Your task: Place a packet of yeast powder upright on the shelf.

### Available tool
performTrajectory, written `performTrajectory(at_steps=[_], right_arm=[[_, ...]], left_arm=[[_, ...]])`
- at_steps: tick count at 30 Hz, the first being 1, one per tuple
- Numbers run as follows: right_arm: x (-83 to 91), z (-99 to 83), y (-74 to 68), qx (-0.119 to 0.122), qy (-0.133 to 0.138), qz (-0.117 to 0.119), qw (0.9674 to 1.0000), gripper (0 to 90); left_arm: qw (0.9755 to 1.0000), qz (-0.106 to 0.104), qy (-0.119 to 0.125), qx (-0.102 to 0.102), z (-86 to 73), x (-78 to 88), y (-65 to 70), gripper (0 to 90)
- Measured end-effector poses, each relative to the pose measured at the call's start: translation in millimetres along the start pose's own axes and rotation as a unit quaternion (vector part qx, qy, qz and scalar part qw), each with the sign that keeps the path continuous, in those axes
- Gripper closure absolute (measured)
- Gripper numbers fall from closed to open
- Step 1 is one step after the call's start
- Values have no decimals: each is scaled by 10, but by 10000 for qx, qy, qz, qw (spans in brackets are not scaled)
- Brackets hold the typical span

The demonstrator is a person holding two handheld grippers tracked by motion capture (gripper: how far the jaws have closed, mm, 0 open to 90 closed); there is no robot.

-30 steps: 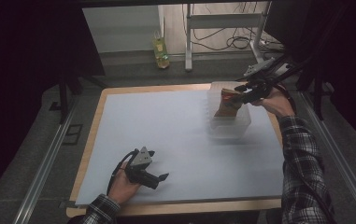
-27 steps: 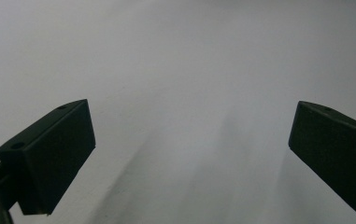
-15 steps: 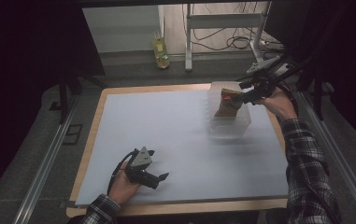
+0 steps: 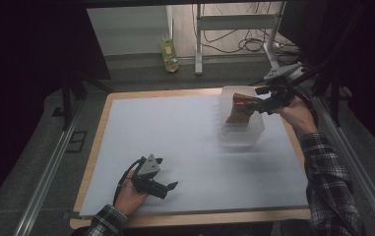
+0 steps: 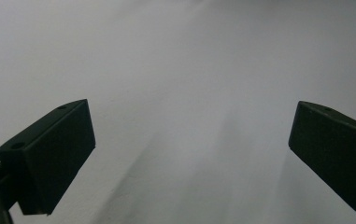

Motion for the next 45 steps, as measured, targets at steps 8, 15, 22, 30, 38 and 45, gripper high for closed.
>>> performTrajectory(at_steps=[8,15,22,30,38,45], right_arm=[[66,-82,-135,43,47,-20,10000,91],[105,-146,-219,88,34,17,10000,67],[124,-231,-340,136,43,-23,9999,49],[134,-311,-449,115,96,-1,9999,34],[171,-377,-566,132,139,-1,9998,17],[184,-419,-641,136,147,-20,9998,10]], left_arm=[[10000,36,17,-7,3,4,-1,7],[10000,47,-5,-44,2,1,4,7],[10000,48,-9,-33,2,2,2,8],[10000,34,1,6,4,5,1,8],[10000,-4,11,57,6,7,-1,7],[10000,5,23,58,6,9,-3,8]])
Point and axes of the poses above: each handheld gripper's, and its own axes: x roughly backward along the jaws, z roughly out of its top, y roughly to its right, the point moved 4 cm from there along -x, roughly forward along the jaws, and after that the axes turned 5 degrees about x, right-handed, at the moved point
